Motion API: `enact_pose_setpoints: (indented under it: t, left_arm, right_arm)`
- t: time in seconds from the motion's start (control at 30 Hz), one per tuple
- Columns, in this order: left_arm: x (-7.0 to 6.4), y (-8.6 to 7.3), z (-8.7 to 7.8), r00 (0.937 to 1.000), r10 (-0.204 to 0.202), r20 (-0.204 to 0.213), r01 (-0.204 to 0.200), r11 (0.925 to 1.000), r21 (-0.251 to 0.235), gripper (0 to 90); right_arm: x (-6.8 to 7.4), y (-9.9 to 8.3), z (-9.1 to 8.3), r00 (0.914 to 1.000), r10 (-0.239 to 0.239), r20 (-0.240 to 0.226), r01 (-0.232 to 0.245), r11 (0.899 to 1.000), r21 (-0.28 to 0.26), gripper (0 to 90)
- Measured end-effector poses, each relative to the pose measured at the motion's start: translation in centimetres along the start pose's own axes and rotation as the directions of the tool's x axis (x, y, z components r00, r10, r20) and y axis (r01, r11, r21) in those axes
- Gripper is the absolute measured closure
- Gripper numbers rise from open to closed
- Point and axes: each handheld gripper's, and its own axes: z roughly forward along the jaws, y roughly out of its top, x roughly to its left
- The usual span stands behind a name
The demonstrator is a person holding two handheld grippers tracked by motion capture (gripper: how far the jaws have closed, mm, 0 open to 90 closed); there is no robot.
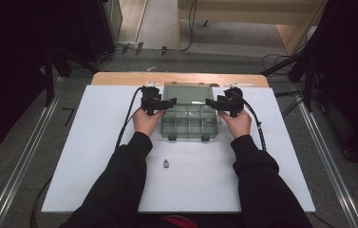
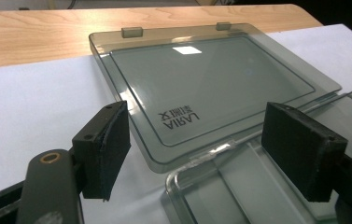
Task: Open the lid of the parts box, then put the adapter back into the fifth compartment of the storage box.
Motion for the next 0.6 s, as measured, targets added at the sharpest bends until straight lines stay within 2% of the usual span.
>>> enact_pose_setpoints:
  t: [0.23,0.5,0.6]
  left_arm:
    - [0.0,-0.1,-1.4,0.9998,0.013,0.016,-0.013,0.9998,0.011,23.8]
    - [0.1,-0.5,-2.8,0.9977,0.013,0.066,-0.014,0.9997,0.018,24.0]
    - [0.0,-0.6,-3.0,0.9963,0.025,0.082,-0.030,0.9979,0.058,24.3]
  right_arm:
    - [0.7,0.0,-0.5,0.9995,-0.010,-0.031,0.010,1.000,0.013,32.7]
    - [1.5,-0.5,-1.5,0.9978,-0.017,-0.064,0.019,1.000,0.017,32.2]
    - [1.7,-0.6,-2.0,0.9970,-0.023,-0.074,0.025,0.999,0.021,32.2]
